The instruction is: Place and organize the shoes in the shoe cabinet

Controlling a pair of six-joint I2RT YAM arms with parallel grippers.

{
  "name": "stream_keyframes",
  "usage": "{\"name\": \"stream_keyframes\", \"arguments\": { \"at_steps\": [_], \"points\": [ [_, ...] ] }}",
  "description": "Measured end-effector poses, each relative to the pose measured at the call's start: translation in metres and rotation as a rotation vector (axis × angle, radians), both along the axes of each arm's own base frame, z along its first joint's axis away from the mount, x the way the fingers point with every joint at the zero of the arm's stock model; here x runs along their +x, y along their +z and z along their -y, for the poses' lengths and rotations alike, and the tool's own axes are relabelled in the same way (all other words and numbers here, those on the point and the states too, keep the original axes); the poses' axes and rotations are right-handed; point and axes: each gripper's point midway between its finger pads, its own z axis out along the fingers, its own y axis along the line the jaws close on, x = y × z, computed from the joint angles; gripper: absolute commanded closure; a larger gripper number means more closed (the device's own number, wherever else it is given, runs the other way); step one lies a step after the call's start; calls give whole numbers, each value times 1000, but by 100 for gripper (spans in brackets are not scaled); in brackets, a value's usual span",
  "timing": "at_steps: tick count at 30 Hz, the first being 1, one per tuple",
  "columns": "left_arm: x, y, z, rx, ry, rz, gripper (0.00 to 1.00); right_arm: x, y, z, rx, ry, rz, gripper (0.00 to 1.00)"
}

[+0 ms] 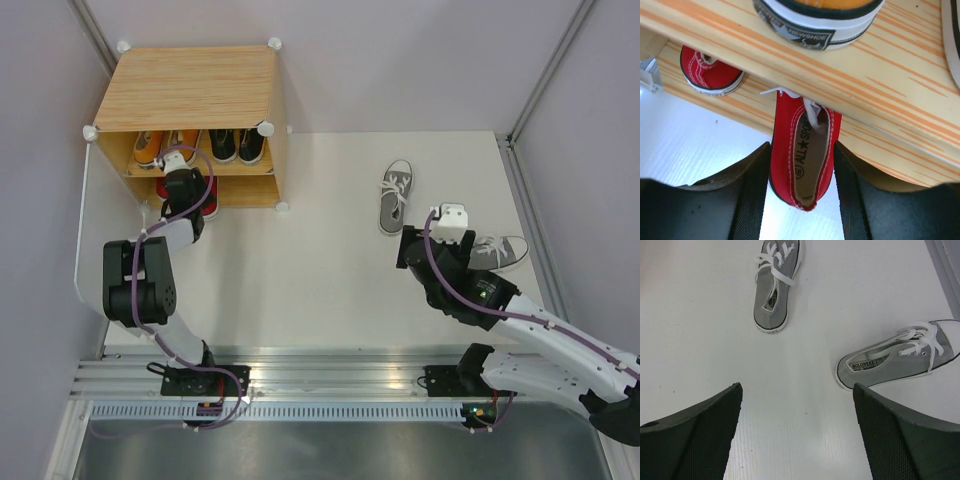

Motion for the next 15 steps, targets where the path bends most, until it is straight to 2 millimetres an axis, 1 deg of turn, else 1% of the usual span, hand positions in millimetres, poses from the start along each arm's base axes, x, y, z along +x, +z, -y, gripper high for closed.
{"name": "stream_keyframes", "arguments": {
  "at_steps": [2,4,8,15],
  "points": [
    [-3,0,-1,-7,13,2,42,1,2,0,2,1,6,5],
    [-5,-4,0,-15,17,-9,43,1,2,0,-1,4,9,5],
    [-9,-11,1,-30,25,-23,50,2,3,0,-8,9,11,5],
    [-10,-12,2,-66,44,-19,49,4,4,0,-22,13,14,5]
  ]
}}
